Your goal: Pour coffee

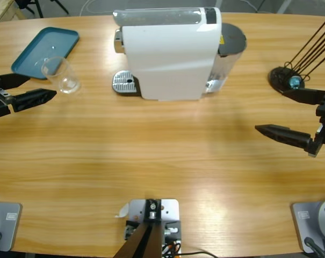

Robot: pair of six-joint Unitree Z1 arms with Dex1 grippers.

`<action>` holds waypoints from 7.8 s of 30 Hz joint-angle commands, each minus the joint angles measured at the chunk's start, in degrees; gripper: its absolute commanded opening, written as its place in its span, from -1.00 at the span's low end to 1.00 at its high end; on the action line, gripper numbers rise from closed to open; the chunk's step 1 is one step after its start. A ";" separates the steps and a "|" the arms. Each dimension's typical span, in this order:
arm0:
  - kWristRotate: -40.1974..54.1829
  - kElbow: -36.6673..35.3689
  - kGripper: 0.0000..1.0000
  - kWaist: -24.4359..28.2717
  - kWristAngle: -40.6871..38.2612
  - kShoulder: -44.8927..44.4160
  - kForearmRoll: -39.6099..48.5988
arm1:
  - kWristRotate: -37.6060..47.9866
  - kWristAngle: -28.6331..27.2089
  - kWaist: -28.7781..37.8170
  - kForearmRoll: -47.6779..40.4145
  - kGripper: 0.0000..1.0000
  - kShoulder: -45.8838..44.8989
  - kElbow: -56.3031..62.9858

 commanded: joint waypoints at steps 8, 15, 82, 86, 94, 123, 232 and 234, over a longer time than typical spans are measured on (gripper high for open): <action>-0.86 1.78 0.90 -0.42 -0.33 1.27 -0.66 | -0.65 0.25 0.48 0.29 1.00 0.28 1.81; -7.77 -16.50 0.87 -4.37 -2.43 -0.29 20.10 | -0.63 1.29 0.48 0.50 1.00 0.28 1.72; -55.33 -36.91 -0.09 7.40 -41.41 37.59 -4.44 | -0.74 1.11 0.48 0.68 1.00 -2.09 1.83; -54.98 -36.39 -0.96 7.40 -40.59 36.44 -4.44 | -0.74 1.11 0.48 0.66 1.00 -2.01 1.81; -54.01 -36.23 -1.00 8.09 -41.70 36.36 -4.96 | -0.74 1.09 0.48 0.66 1.00 -1.83 1.83; -54.00 -38.67 -1.00 3.78 -34.52 30.22 -1.18 | -0.74 1.06 0.48 0.68 1.00 -2.18 1.90; -5.82 -24.34 0.99 -8.77 23.68 0.11 24.59 | 3.39 -5.02 0.48 14.51 1.00 -3.55 -9.74; -1.26 -20.92 0.98 -9.19 23.19 -0.49 21.28 | 3.04 -5.92 0.48 14.56 1.00 -1.78 -10.67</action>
